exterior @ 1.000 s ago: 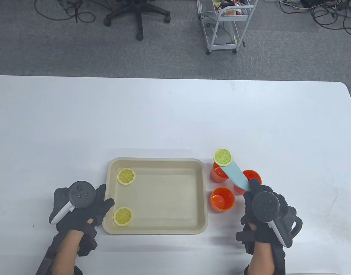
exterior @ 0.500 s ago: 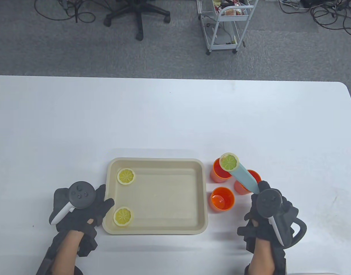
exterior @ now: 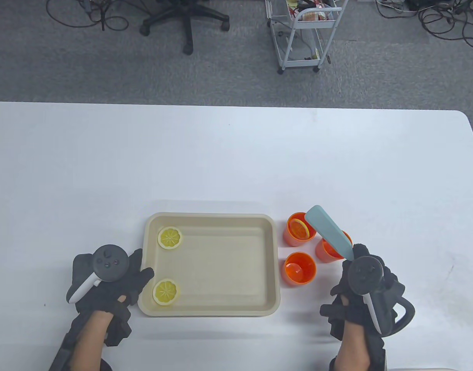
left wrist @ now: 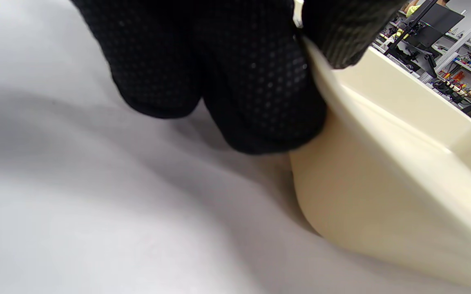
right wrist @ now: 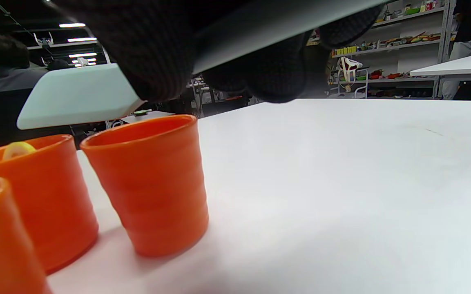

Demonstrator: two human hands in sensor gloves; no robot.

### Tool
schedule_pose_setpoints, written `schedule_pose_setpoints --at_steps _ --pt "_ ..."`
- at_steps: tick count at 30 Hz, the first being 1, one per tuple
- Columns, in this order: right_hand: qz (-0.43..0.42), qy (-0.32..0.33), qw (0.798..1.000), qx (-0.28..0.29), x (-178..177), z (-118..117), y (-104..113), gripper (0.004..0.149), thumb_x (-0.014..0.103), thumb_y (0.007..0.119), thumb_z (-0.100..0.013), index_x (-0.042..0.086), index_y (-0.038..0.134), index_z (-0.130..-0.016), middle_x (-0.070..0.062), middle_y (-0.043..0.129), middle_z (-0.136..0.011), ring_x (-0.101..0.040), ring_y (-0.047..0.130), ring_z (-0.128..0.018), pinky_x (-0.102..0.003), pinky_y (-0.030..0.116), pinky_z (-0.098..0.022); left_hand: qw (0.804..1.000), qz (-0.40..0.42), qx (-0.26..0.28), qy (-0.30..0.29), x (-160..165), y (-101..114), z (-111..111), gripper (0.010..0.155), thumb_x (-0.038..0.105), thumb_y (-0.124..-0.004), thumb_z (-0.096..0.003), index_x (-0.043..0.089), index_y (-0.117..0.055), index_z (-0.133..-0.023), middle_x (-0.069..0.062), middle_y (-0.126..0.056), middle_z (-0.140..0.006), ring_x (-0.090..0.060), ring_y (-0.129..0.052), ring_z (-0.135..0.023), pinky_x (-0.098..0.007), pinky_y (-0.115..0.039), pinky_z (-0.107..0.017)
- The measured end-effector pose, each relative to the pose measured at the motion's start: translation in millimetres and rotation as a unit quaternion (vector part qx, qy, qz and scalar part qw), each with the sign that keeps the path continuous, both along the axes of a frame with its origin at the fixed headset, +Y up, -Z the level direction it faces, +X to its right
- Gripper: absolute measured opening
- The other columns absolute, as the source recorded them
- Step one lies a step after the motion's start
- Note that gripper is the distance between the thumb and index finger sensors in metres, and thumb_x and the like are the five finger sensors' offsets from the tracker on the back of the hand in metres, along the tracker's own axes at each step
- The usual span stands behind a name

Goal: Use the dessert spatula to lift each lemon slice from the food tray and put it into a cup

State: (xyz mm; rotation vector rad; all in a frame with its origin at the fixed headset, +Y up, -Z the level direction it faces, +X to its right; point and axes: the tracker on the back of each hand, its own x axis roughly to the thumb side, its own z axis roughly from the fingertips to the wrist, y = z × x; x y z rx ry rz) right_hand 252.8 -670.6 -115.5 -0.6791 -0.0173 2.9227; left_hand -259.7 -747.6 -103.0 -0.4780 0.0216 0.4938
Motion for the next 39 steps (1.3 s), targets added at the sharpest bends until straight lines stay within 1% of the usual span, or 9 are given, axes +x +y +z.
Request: schedule_pose_setpoints --at_steps 3,6,9,12,16,19,24,29,39 --pt "-0.017 0.035 0.999 0.017 -8.9 2.5 4.4 0.056 0.034 0.087 -0.054 0.024 0.066 -0.105 -0.005 0.08 -0.094 -0.025 0.091 -0.075 -0.06 0.056 -0.075 1.0 0.0 0.0 0.0 0.0 -0.1 -0.1 0.074 0.046 -0.075 -0.0603 0.004 -0.049 -0.115 0.001 -0.096 -0.073 -0.005 -0.107 -0.043 -0.038 -0.092 -0.049" --pt "-0.023 0.086 0.995 0.034 -27.8 6.3 10.2 0.056 0.035 0.085 -0.055 0.022 0.065 -0.106 -0.006 0.08 -0.094 -0.024 0.092 -0.073 -0.059 0.058 -0.074 1.0 0.001 -0.001 0.0 0.0 -0.1 -0.2 0.073 0.046 -0.074 -0.0604 0.004 -0.049 -0.115 0.001 -0.096 -0.073 -0.005 -0.107 -0.043 -0.038 -0.092 -0.049" --pt "0.003 0.153 0.987 0.043 -57.5 10.3 14.9 0.056 0.036 0.082 -0.056 0.02 0.064 -0.107 -0.007 0.08 -0.093 -0.024 0.093 -0.072 -0.059 0.06 -0.073 1.0 0.001 -0.001 0.001 0.0 -0.2 -0.3 0.073 0.046 -0.074 -0.0605 0.004 -0.049 -0.115 0.001 -0.096 -0.073 -0.005 -0.107 -0.043 -0.038 -0.092 -0.049" --pt "0.038 0.226 0.972 0.048 -94.3 15.1 15.9 0.056 0.037 0.081 -0.056 0.02 0.064 -0.107 -0.007 0.08 -0.093 -0.023 0.093 -0.071 -0.058 0.062 -0.073 1.0 0.001 -0.001 0.0 -0.1 -0.3 -0.5 0.073 0.046 -0.074 -0.0604 0.004 -0.049 -0.115 0.001 -0.096 -0.073 -0.005 -0.107 -0.043 -0.037 -0.092 -0.049" --pt "0.062 0.303 0.951 0.019 -136.6 16.8 6.5 0.056 0.037 0.08 -0.057 0.019 0.064 -0.107 -0.007 0.081 -0.093 -0.022 0.094 -0.07 -0.058 0.063 -0.072 1.0 0.002 -0.001 -0.001 -0.1 -0.4 -0.7 0.073 0.046 -0.074 -0.0604 0.004 -0.049 -0.115 0.001 -0.096 -0.073 -0.005 -0.107 -0.043 -0.038 -0.091 -0.05" --pt "0.053 0.355 0.932 -0.043 -164.7 15.7 -6.0 0.056 0.037 0.079 -0.056 0.018 0.065 -0.107 -0.008 0.082 -0.093 -0.023 0.095 -0.069 -0.057 0.064 -0.071 1.0 -0.001 0.001 -0.002 0.0 -0.4 -0.6 0.073 0.046 -0.074 -0.0604 0.004 -0.049 -0.115 0.001 -0.097 -0.072 -0.005 -0.107 -0.043 -0.038 -0.092 -0.049" --pt "0.109 0.376 0.914 -0.107 -193.0 11.5 -21.2 0.055 0.037 0.079 -0.057 0.018 0.065 -0.107 -0.008 0.082 -0.093 -0.023 0.095 -0.069 -0.057 0.064 -0.071 1.0 -0.001 0.001 -0.004 0.0 -0.4 -0.9 0.073 0.046 -0.074 -0.0604 0.004 -0.049 -0.114 0.001 -0.096 -0.072 -0.005 -0.107 -0.043 -0.038 -0.092 -0.049" --pt "0.146 0.368 0.907 -0.146 -210.6 2.6 -29.7 0.055 0.037 0.078 -0.057 0.018 0.065 -0.107 -0.008 0.082 -0.093 -0.023 0.094 -0.069 -0.057 0.064 -0.071 1.0 -0.004 0.002 -0.004 0.6 -0.3 -0.6 0.074 0.046 -0.074 -0.0604 0.003 -0.049 -0.114 0.001 -0.097 -0.072 -0.005 -0.107 -0.042 -0.038 -0.092 -0.049" --pt "0.109 0.344 0.911 -0.2 -224.8 -19.3 -44.5 0.055 0.037 0.078 -0.057 0.02 0.064 -0.107 -0.007 0.081 -0.094 -0.023 0.094 -0.071 -0.057 0.063 -0.072 1.0 -0.008 0.004 -0.005 1.1 -0.3 -0.9 0.073 0.046 -0.074 -0.0604 0.003 -0.05 -0.114 0.001 -0.097 -0.072 -0.004 -0.107 -0.042 -0.038 -0.092 -0.049"
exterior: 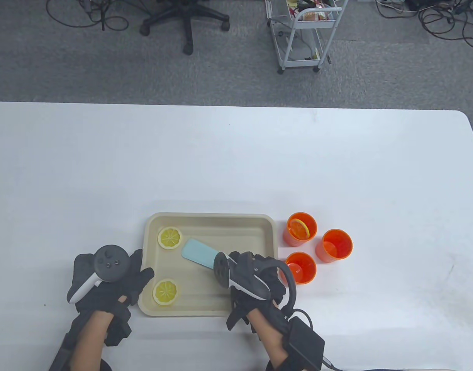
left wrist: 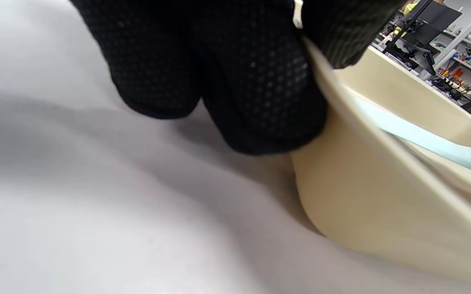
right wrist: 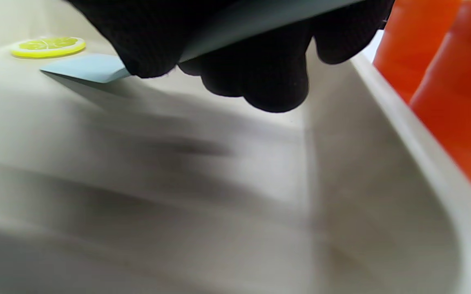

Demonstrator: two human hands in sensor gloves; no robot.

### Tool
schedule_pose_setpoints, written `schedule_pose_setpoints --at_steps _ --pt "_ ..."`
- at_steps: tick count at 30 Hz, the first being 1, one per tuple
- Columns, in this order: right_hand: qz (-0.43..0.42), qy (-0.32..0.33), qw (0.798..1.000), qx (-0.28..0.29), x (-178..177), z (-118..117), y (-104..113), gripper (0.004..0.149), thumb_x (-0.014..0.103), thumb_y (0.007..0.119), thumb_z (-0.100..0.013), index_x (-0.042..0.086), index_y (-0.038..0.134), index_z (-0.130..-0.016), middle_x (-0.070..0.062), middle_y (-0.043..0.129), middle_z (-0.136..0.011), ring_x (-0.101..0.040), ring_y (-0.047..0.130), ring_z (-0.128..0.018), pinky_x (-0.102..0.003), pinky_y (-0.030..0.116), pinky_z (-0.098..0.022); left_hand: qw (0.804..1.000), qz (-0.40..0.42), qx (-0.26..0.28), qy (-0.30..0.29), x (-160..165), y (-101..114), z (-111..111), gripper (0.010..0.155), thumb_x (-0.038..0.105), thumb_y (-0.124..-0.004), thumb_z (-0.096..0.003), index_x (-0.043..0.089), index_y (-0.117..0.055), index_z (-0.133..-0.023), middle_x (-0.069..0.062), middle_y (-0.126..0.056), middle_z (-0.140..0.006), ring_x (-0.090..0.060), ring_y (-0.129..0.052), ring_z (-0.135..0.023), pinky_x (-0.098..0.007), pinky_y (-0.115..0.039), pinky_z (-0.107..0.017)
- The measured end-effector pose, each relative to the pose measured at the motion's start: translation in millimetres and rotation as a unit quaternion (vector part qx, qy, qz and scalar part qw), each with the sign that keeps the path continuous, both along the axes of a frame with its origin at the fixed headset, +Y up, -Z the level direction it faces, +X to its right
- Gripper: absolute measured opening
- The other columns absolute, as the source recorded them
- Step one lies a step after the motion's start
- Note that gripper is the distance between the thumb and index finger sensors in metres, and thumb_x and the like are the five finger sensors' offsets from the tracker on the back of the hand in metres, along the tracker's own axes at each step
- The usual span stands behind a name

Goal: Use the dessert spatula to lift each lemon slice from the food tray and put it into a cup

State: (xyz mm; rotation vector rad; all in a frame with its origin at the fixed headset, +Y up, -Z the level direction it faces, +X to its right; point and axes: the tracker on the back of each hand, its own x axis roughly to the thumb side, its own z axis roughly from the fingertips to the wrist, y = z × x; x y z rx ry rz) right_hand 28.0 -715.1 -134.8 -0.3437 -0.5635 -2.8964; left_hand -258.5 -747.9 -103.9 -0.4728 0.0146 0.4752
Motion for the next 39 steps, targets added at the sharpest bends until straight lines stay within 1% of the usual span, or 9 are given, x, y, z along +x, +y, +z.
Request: schedule_pose_setpoints --at_steps 4,10,16,31,33,39 --pt "-0.003 -0.009 1.0 -0.018 -4.7 -5.7 -5.6 0.056 0.037 0.078 -0.057 0.021 0.063 -0.108 -0.007 0.08 -0.094 -0.023 0.094 -0.072 -0.058 0.063 -0.072 1.0 -0.002 0.001 -0.001 0.1 0.0 -0.2 0.073 0.046 -0.074 -0.0604 0.003 -0.05 -0.114 0.001 -0.097 -0.072 -0.004 -0.107 -0.042 -0.038 -0.092 -0.049" --pt "-0.022 -0.011 0.999 -0.026 -9.6 -9.2 -12.8 0.057 0.037 0.077 -0.057 0.019 0.061 -0.108 -0.007 0.079 -0.094 -0.024 0.093 -0.073 -0.058 0.062 -0.073 1.0 -0.002 0.0 -0.001 0.2 0.1 -0.2 0.073 0.046 -0.074 -0.0604 0.003 -0.05 -0.114 0.001 -0.097 -0.072 -0.005 -0.107 -0.042 -0.038 -0.092 -0.049" --pt "-0.042 0.0 0.999 -0.007 -17.4 -10.0 -13.7 0.057 0.037 0.077 -0.057 0.017 0.061 -0.108 -0.008 0.079 -0.093 -0.024 0.093 -0.071 -0.058 0.062 -0.073 1.0 -0.004 0.0 -0.002 0.4 0.4 0.1 0.073 0.046 -0.074 -0.0604 0.003 -0.05 -0.114 0.001 -0.097 -0.072 -0.005 -0.107 -0.042 -0.038 -0.092 -0.049" --pt "-0.028 0.011 0.999 0.017 -51.3 -10.5 -15.9 0.057 0.037 0.076 -0.057 0.017 0.061 -0.108 -0.009 0.079 -0.093 -0.024 0.093 -0.071 -0.057 0.062 -0.074 1.0 -0.003 0.0 -0.001 0.7 0.0 0.1 0.073 0.046 -0.074 -0.0603 0.003 -0.05 -0.114 0.001 -0.097 -0.072 -0.004 -0.107 -0.042 -0.038 -0.092 -0.049" --pt "-0.024 0.012 0.999 0.022 -51.8 -10.0 -16.5 0.056 0.037 0.076 -0.057 0.017 0.061 -0.108 -0.008 0.079 -0.093 -0.023 0.093 -0.071 -0.057 0.062 -0.074 1.0 -0.003 0.0 -0.001 0.7 0.0 0.1 0.073 0.046 -0.074 -0.0603 0.003 -0.05 -0.114 0.001 -0.097 -0.072 -0.005 -0.107 -0.042 -0.038 -0.092 -0.049" --pt "-0.058 0.01 0.998 0.021 -39.9 -7.4 -15.0 0.056 0.037 0.076 -0.057 0.017 0.062 -0.108 -0.008 0.079 -0.093 -0.023 0.093 -0.07 -0.057 0.063 -0.073 1.0 -0.002 0.0 -0.002 0.6 0.3 0.2 0.073 0.046 -0.074 -0.0604 0.003 -0.05 -0.114 0.001 -0.097 -0.072 -0.005 -0.107 -0.042 -0.038 -0.092 -0.049"
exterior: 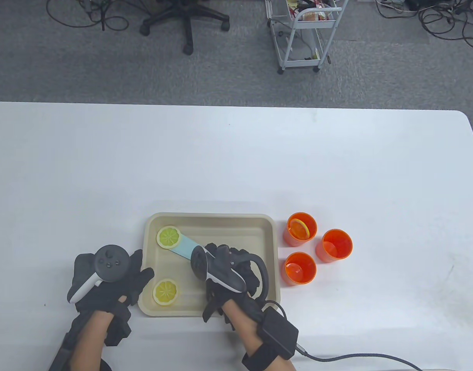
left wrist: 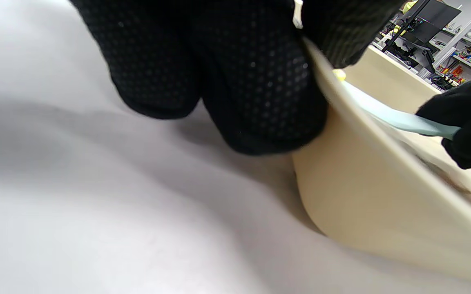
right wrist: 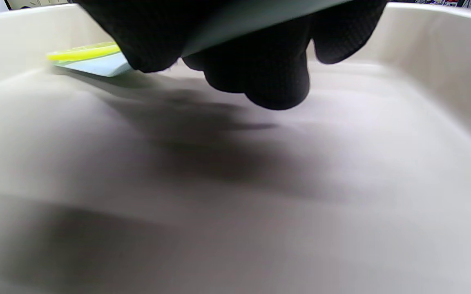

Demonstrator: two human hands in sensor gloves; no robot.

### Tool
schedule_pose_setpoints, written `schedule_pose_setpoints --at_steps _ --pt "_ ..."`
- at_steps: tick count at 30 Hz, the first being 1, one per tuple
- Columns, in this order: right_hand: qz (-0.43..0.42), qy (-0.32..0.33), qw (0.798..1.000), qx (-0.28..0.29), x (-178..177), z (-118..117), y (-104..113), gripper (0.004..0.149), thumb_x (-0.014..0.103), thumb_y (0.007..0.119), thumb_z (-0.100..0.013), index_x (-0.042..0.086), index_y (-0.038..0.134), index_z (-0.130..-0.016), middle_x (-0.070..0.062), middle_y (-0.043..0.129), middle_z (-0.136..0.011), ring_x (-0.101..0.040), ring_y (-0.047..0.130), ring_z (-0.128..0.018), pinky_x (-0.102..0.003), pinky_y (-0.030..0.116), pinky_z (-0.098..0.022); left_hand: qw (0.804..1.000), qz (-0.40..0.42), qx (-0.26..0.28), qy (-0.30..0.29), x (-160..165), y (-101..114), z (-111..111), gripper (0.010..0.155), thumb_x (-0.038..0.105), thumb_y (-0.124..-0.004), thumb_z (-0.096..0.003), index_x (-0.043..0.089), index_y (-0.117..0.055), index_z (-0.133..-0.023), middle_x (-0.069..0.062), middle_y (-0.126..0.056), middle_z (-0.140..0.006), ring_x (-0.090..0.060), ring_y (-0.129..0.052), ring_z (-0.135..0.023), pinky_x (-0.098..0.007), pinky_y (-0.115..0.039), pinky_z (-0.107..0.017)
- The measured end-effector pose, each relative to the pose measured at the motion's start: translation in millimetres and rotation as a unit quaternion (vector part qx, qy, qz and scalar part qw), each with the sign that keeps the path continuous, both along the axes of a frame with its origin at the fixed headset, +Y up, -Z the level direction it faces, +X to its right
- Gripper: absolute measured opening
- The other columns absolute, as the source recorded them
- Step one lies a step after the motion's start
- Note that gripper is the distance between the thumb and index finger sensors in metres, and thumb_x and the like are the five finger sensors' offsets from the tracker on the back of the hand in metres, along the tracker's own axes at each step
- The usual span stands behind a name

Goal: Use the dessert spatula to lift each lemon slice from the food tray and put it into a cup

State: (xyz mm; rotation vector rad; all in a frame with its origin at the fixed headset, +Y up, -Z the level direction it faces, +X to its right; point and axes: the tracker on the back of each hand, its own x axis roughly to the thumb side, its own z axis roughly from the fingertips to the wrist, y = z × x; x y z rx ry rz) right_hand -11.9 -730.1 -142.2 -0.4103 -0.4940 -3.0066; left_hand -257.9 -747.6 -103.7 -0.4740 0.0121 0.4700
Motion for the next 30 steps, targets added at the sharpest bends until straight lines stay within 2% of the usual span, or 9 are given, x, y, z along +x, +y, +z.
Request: schedule_pose_setpoints --at_steps 10,16,26,30 --pt "-0.033 0.011 0.998 0.061 38.6 21.0 38.0 0.057 0.038 0.076 -0.057 0.018 0.062 -0.108 -0.007 0.08 -0.093 -0.022 0.093 -0.069 -0.056 0.064 -0.073 1.0 0.001 -0.001 0.0 -0.4 -0.3 -0.7 0.073 0.046 -0.074 -0.0603 0.003 -0.05 -0.114 0.001 -0.097 -0.072 -0.005 -0.107 -0.042 -0.038 -0.092 -0.049" --pt "-0.063 -0.013 0.994 0.09 82.9 33.5 58.5 0.057 0.038 0.076 -0.057 0.018 0.062 -0.108 -0.007 0.08 -0.093 -0.022 0.093 -0.069 -0.057 0.063 -0.072 1.0 0.002 -0.002 0.001 -0.7 -0.5 -0.8 0.073 0.046 -0.074 -0.0605 0.003 -0.05 -0.114 0.001 -0.097 -0.072 -0.005 -0.107 -0.042 -0.038 -0.092 -0.049" --pt "-0.105 -0.114 0.981 0.119 174.3 38.2 75.5 0.056 0.037 0.077 -0.057 0.018 0.062 -0.108 -0.008 0.08 -0.093 -0.023 0.093 -0.069 -0.057 0.063 -0.073 1.0 0.004 -0.003 0.001 -1.1 -0.6 -0.9 0.073 0.046 -0.074 -0.0605 0.003 -0.05 -0.114 0.001 -0.097 -0.072 -0.005 -0.107 -0.042 -0.038 -0.092 -0.049" --pt "-0.126 -0.182 0.966 0.133 216.1 39.6 76.3 0.056 0.036 0.077 -0.058 0.018 0.062 -0.108 -0.008 0.08 -0.093 -0.024 0.093 -0.07 -0.058 0.062 -0.073 1.0 0.005 -0.003 0.002 -1.2 -0.6 -0.8 0.073 0.046 -0.074 -0.0604 0.003 -0.05 -0.114 0.001 -0.097 -0.072 -0.004 -0.107 -0.042 -0.038 -0.092 -0.049"
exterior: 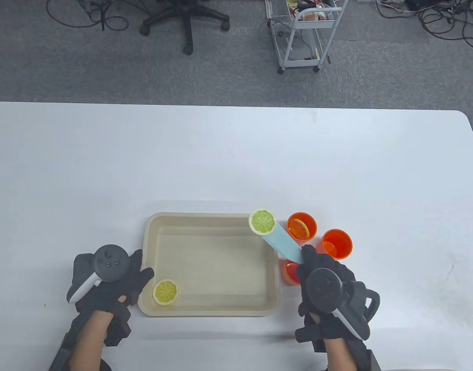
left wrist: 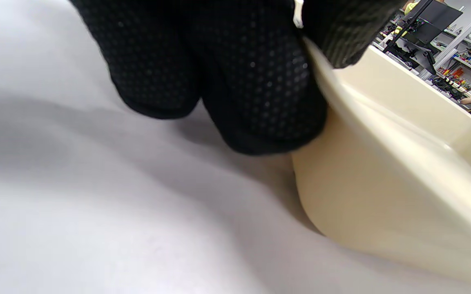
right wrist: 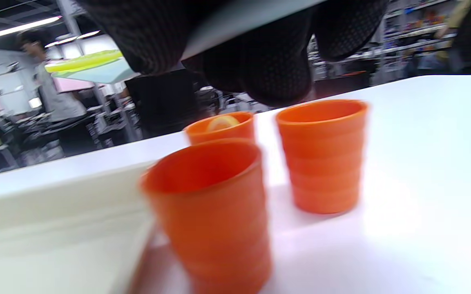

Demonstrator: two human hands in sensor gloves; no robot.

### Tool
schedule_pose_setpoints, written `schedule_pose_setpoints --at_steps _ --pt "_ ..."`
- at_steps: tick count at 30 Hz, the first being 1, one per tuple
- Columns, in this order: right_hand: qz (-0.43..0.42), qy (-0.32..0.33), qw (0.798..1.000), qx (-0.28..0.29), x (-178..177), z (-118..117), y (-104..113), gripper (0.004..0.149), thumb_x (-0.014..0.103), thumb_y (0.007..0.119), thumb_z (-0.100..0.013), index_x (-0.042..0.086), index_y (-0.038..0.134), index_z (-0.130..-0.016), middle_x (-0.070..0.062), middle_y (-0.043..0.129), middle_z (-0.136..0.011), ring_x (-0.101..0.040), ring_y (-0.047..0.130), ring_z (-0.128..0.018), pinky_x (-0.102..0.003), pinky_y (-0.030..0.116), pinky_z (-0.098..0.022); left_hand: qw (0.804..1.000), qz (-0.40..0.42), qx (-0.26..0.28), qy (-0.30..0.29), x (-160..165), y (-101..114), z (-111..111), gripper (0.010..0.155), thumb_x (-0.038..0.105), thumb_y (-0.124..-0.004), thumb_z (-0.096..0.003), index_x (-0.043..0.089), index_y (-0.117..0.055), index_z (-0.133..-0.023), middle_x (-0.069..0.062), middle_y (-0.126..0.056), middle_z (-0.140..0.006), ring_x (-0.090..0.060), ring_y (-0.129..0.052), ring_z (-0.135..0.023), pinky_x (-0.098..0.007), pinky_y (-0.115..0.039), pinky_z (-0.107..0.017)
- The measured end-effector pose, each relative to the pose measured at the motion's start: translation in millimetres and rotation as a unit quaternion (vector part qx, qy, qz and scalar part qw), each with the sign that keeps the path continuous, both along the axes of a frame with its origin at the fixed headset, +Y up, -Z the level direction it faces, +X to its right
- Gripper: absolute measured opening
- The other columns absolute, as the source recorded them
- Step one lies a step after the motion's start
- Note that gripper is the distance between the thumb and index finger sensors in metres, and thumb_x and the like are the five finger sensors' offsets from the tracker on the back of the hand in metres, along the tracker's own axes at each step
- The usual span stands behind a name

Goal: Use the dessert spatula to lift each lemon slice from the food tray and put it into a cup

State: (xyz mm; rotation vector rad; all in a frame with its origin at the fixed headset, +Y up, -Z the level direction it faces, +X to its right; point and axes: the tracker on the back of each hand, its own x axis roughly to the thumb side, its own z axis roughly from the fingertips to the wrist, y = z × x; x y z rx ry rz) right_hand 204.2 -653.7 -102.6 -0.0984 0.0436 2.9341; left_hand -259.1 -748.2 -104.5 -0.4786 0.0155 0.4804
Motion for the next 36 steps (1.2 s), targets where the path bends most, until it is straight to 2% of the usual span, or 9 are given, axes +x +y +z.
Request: schedule_pose_setpoints --at_steps 9,16,27,36 --pt "-0.062 -0.116 0.991 -0.035 72.6 7.5 -12.1 0.056 0.034 0.081 -0.056 0.019 0.063 -0.108 -0.007 0.08 -0.093 -0.024 0.092 -0.071 -0.059 0.059 -0.074 1.0 0.003 0.0 0.002 -0.5 -0.3 0.3 0.073 0.046 -0.074 -0.0603 0.003 -0.05 -0.114 0.001 -0.097 -0.072 -0.005 -0.107 -0.042 -0.038 -0.092 -0.049" --pt "-0.112 -0.175 0.975 -0.077 109.1 14.9 -23.1 0.056 0.033 0.084 -0.055 0.02 0.065 -0.107 -0.007 0.081 -0.092 -0.025 0.093 -0.07 -0.06 0.059 -0.074 1.0 0.003 0.0 0.003 -0.6 -0.2 0.9 0.073 0.046 -0.074 -0.0604 0.003 -0.05 -0.114 0.001 -0.097 -0.072 -0.005 -0.107 -0.042 -0.038 -0.092 -0.049" --pt "-0.117 -0.244 0.959 -0.088 120.9 22.8 -24.3 0.056 0.031 0.087 -0.054 0.02 0.068 -0.105 -0.006 0.083 -0.09 -0.025 0.093 -0.069 -0.06 0.059 -0.073 1.0 0.004 0.0 0.004 -0.8 -0.2 1.1 0.073 0.046 -0.074 -0.0603 0.003 -0.05 -0.114 0.001 -0.097 -0.072 -0.005 -0.107 -0.042 -0.038 -0.092 -0.049" --pt "-0.113 -0.273 0.952 -0.085 121.6 23.1 -24.2 0.055 0.031 0.088 -0.054 0.021 0.068 -0.104 -0.006 0.082 -0.09 -0.026 0.092 -0.07 -0.06 0.059 -0.073 1.0 0.004 0.0 0.004 -0.7 -0.1 1.0 0.072 0.046 -0.074 -0.0604 0.004 -0.05 -0.114 0.001 -0.097 -0.072 -0.005 -0.107 -0.042 -0.038 -0.092 -0.049"
